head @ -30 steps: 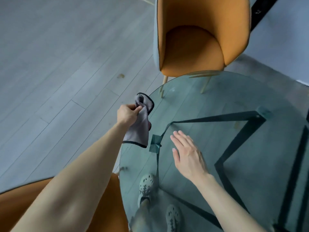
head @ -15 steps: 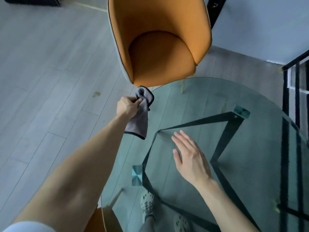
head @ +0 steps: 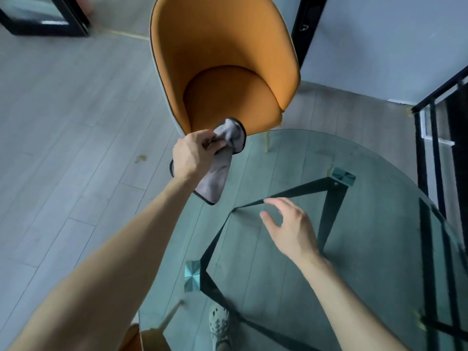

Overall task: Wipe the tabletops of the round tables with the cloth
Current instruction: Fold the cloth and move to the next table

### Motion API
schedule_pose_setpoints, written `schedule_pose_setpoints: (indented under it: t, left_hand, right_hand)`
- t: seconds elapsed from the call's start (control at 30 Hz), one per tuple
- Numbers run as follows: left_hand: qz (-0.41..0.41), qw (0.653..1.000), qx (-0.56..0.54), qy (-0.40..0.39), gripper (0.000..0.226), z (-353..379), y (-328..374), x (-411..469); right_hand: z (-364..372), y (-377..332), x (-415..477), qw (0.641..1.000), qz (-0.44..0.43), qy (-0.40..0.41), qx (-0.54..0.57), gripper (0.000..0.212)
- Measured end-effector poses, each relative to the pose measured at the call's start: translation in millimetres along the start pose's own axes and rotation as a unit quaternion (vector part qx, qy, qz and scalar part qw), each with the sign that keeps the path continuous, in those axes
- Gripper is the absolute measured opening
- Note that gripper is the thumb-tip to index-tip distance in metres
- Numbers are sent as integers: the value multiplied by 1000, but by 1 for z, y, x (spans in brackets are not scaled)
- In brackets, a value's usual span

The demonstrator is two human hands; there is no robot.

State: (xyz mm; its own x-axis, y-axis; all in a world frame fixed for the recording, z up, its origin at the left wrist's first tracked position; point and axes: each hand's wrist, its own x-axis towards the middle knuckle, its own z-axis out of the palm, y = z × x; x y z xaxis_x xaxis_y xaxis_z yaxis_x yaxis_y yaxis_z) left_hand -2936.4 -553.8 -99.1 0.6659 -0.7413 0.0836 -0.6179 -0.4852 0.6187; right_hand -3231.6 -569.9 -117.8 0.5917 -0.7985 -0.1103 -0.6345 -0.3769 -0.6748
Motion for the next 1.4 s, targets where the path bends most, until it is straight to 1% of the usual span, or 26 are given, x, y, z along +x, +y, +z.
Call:
schedule_pose_setpoints:
  t: [0.03, 0.1, 0.17, 0.2, 0.23, 0.27, 0.3, 0.33, 0.37, 0.4, 0.43, 0.47, 0.5, 0.6, 0.67, 0.77, 0.83, 0.9, 0.97, 1.03, 1.13, 1.2, 1.27, 1.33, 1.37, 1.4]
  left_hand:
    - [27, 999, -1, -21, 31, -6, 11, -4]
    - [75, 994, -11, -83, 31, -13, 36, -14]
    - [102, 982, -14, -160, 26, -15, 65, -30]
    - [109, 974, -20, -196, 28, -15, 82, -41]
    - [115, 967, -29, -224, 33, -13, 98, -54]
    - [113, 961, -51, -247, 33, -12, 116, -68]
    - [94, 955, -88, -267, 25, -10, 135, -85]
    - [70, 947, -140, -281, 12, -8, 156, -104]
    - [46, 942, -182, -278, 7, -4, 176, -123]
    - [24, 943, -211, -258, 11, 2, 196, -141]
    - [7, 947, -220, -235, 14, 11, 213, -157]
    - [-11, 950, -222, -218, 16, 19, 226, -172]
    - [-26, 955, -210, -207, 15, 27, 237, -186]
    - [-73, 969, -163, -169, 8, 38, 250, -214]
    - [-112, 977, -122, -135, 10, 35, 245, -227]
    - [-169, 979, -65, -90, 26, 23, 227, -239]
    - [-199, 976, -46, -75, 37, 17, 211, -242]
    - [-224, 972, -39, -66, 44, 15, 192, -239]
    - [-224, 972, -15, -63, 40, 17, 177, -226]
    - [-209, 976, 20, -59, 27, 24, 165, -207]
    - [-189, 980, 40, -56, 13, 39, 158, -183]
    - [-181, 981, 42, -63, 9, 51, 154, -167]
    - [-188, 977, 59, -79, 24, 68, 148, -149]
    - [-221, 966, 95, -98, 48, 87, 145, -130]
    - [-238, 958, 122, -105, 63, 98, 143, -120]
    - [-258, 949, 147, -110, 78, 109, 142, -112]
  right_hand:
    - [-10, -4, 4, 999, -5, 38, 16, 40]
    - [-30, -11, 8, 994, -31, 92, 41, 55]
    - [-52, -13, 10, 989, -70, 120, 51, 76]
    - [-66, -12, 9, 988, -78, 122, 63, 89]
    - [-79, -8, 8, 988, -66, 108, 86, 104]
    - [-94, -4, 5, 989, -28, 73, 123, 119]
    - [-112, 0, 0, 985, 23, 27, 169, 129]
    - [-128, 7, -6, 976, 63, -18, 210, 130]
    - [-145, 16, -14, 963, 85, -59, 249, 115]
    - [-159, 30, -22, 952, 95, -82, 277, 87]
    - [-172, 43, -30, 946, 101, -83, 298, 55]
    - [-185, 54, -37, 945, 97, -79, 302, 31]
    - [-197, 65, -44, 949, 93, -81, 291, 20]
    - [-221, 81, -47, 963, 83, -110, 230, 16]
    - [-225, 81, -41, 976, 68, -126, 167, 25]
    - [-223, 68, -26, 983, 27, -150, 100, 35]
    - [-217, 60, -11, 984, 3, -163, 69, 38]
    - [-209, 51, 4, 985, -2, -168, 31, 38]
    - [-199, 46, 23, 986, 1, -167, 15, 38]
    - [-190, 42, 47, 987, -4, -160, 6, 35]
    - [-177, 32, 84, 987, -31, -159, -8, 31]
    - [-168, 19, 112, 985, -59, -161, -17, 31]
    - [-159, 3, 147, 984, -111, -141, -18, 27]
    - [-152, -13, 186, 978, -188, -88, -11, 21]
    - [-147, -22, 206, 969, -239, -60, -12, 20]
    - [-138, -30, 226, 953, -300, -45, -25, 19]
